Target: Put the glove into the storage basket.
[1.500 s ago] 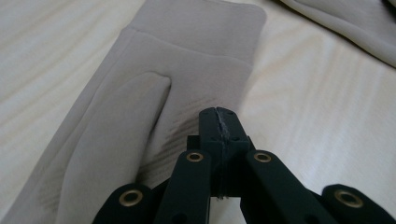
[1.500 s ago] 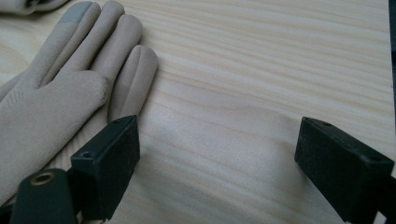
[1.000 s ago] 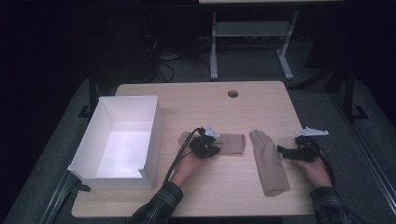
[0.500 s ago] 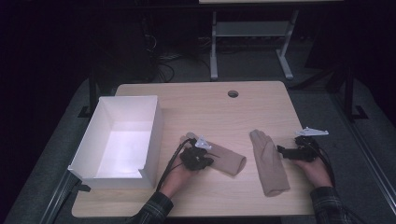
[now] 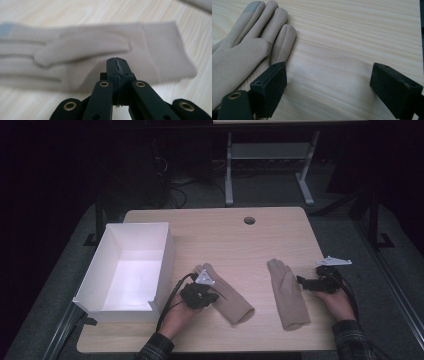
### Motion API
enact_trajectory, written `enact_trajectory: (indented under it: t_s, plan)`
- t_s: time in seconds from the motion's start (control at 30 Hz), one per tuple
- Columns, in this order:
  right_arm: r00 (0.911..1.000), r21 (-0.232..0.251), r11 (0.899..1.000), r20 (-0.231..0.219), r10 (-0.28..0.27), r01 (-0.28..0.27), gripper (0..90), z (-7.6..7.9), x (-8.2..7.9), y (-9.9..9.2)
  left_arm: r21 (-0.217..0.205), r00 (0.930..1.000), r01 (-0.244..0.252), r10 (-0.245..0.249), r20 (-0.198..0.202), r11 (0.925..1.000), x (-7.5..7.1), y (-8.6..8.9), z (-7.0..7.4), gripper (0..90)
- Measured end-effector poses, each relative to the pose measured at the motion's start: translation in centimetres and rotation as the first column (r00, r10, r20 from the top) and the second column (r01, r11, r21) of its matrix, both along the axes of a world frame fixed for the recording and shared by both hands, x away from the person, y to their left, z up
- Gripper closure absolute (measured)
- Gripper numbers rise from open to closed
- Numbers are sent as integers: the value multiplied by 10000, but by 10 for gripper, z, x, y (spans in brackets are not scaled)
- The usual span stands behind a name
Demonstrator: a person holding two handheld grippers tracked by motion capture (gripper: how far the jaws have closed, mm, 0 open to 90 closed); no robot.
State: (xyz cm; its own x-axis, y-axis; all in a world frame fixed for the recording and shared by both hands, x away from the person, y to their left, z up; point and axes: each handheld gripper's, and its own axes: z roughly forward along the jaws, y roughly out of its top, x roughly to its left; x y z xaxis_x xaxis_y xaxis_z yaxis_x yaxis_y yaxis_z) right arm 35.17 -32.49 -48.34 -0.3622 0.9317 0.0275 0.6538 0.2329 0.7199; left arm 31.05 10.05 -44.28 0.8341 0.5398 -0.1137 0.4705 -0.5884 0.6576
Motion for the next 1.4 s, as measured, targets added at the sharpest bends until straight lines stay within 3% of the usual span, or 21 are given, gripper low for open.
enact_trajectory:
  t_s: [0.17,0.3,0.6,0.8,0.9,0.97,1.13,1.27,1.4]
  plan:
    - [10000,-9,10000,6,12,-12,135,0,0,0,-307,9994,311,-306,166,9990,4,-22,4,898]
    - [10000,-15,10000,10,17,-17,136,0,0,0,-78,9949,1002,-1001,144,9949,4,-45,1,898]
    - [10000,-16,10000,5,26,-26,136,0,0,0,69,9903,1376,-1375,-201,9905,6,-68,-17,898]
    - [10000,-15,10000,-1,23,-23,136,0,0,0,189,9875,1559,-1554,-257,9876,-4,-62,-17,898]
    - [10000,-18,10000,3,32,-32,136,0,0,0,289,9861,1635,-1624,-354,9861,-10,-54,-15,898]
    - [10000,-18,10000,5,28,-28,136,0,0,0,154,9885,1452,-1444,-438,9893,-14,-49,-15,898]
    - [10000,-21,10000,2,21,-21,136,0,0,0,410,9884,1462,-1442,-479,9884,-25,-30,-14,898]
    - [10000,-14,10000,0,20,-20,136,0,0,0,291,9922,1168,-1153,-470,9927,-31,-18,-11,898]
    - [10000,-14,10000,-12,25,-25,136,0,0,0,113,9972,739,-738,-101,9972,-23,-13,-3,898]
